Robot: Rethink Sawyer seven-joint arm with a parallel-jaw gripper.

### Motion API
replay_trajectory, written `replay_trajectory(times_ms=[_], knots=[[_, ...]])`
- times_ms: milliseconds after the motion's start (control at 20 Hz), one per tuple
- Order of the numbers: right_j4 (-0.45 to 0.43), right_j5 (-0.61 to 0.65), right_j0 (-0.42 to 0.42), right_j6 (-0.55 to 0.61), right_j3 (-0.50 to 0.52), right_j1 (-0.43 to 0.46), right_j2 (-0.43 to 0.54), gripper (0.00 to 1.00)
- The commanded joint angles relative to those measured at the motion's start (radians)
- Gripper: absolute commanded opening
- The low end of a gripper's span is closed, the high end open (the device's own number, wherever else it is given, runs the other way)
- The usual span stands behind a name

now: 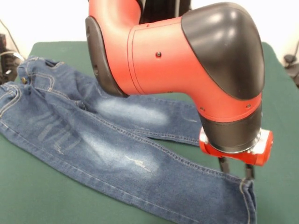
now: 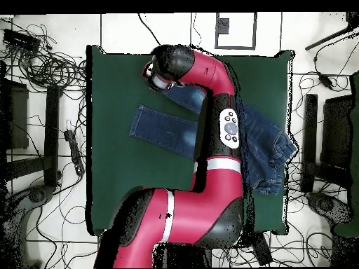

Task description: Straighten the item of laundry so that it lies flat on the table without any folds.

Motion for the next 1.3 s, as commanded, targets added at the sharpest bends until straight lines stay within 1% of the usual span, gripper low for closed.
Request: replay_trajectory(times_ms=[50, 100, 250, 350, 450, 600, 750, 900, 1000, 1100, 1300], knots=[[0.034, 0.128, 0.038, 0.262, 0.091, 0.036, 0.018, 1.0], [0.034, 0.135, 0.038, 0.26, 0.086, 0.038, 0.018, 1.0], [0.055, 0.133, 0.042, 0.342, 0.094, 0.034, 0.007, 1.0], [0.05, 0.145, 0.045, 0.338, 0.074, 0.042, 0.001, 1.0], [0.056, 0.15, 0.046, 0.345, 0.075, 0.042, 0.003, 1.0], [0.081, 0.234, 0.049, 0.413, 0.042, 0.047, 0.003, 1.0], [0.103, 0.301, 0.052, 0.469, 0.031, 0.038, 0.003, 1.0], [0.124, 0.399, 0.056, 0.535, 0.008, 0.03, 0.0, 1.0], [0.106, 0.432, 0.058, 0.517, -0.009, 0.026, -0.01, 1.0], [0.075, 0.46, 0.058, 0.474, -0.038, 0.029, -0.018, 1.0], [0.018, 0.492, 0.053, 0.409, -0.075, 0.037, -0.037, 1.0]])
